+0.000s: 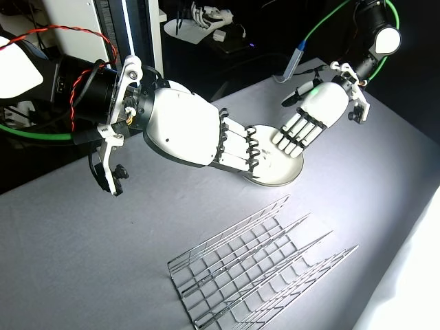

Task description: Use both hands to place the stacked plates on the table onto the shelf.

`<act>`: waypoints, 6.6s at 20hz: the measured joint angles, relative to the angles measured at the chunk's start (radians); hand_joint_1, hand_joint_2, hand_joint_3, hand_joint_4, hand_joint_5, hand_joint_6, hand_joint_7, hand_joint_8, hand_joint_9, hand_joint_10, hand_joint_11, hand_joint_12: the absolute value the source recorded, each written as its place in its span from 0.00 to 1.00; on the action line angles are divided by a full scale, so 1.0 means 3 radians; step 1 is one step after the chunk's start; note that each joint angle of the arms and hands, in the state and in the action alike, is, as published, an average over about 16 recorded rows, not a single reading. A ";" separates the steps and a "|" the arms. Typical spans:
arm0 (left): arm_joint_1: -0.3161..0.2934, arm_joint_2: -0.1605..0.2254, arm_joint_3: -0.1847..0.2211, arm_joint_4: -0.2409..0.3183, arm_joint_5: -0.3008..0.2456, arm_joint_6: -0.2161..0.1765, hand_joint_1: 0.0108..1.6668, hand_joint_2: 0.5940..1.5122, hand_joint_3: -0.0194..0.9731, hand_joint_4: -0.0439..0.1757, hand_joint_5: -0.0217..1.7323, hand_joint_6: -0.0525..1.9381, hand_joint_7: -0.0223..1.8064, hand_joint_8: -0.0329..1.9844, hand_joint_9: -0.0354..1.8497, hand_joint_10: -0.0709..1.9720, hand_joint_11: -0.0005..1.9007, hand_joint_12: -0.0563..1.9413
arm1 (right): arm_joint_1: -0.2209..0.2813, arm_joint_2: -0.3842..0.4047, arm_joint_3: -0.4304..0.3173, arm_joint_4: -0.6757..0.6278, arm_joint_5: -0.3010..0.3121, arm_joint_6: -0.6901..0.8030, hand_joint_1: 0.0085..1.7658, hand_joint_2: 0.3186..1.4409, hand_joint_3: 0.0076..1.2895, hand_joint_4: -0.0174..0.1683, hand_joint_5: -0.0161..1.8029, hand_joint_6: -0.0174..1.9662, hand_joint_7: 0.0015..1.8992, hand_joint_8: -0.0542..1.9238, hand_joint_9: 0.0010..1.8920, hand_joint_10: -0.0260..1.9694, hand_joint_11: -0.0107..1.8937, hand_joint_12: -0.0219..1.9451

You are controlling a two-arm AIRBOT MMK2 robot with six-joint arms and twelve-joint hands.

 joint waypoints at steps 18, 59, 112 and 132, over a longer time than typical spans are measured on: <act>0.0115 -0.0073 -0.0218 -0.0081 0.0134 0.0050 0.00 0.57 0.04 0.18 0.01 0.01 0.01 0.01 0.03 0.03 0.01 0.03 | 0.0000 -0.0002 -0.0030 0.0000 0.0009 -0.0001 0.01 0.88 0.01 0.07 0.03 0.02 0.02 0.03 0.01 0.01 0.02 0.01; -0.0125 -0.0329 -0.0327 -0.0020 0.0258 -0.0026 0.00 0.56 0.04 0.18 0.01 0.02 0.01 0.01 0.03 0.04 0.01 0.03 | -0.0538 -0.0901 0.1203 -0.1037 0.1657 0.0059 0.78 0.55 0.01 0.09 0.06 0.02 0.03 0.03 0.04 0.02 0.02 0.36; -0.0482 0.0430 -0.0437 -0.0304 0.0243 -0.0320 0.00 0.57 0.04 0.21 0.02 0.03 0.02 0.01 0.03 0.04 0.01 0.03 | -0.0065 -0.1454 0.1488 -0.0987 0.1348 0.0050 0.84 0.59 0.00 0.12 0.44 0.59 0.43 0.53 0.43 0.59 0.42 0.81; -0.0495 0.0856 -0.0354 -0.0439 0.0374 -0.0269 0.00 0.56 0.04 0.24 0.02 0.03 0.02 0.01 0.03 0.04 0.01 0.03 | 0.0723 -0.1151 0.0963 -0.0122 0.0655 0.0104 0.78 0.62 0.00 0.06 0.49 0.55 0.51 0.49 0.51 0.59 0.46 0.67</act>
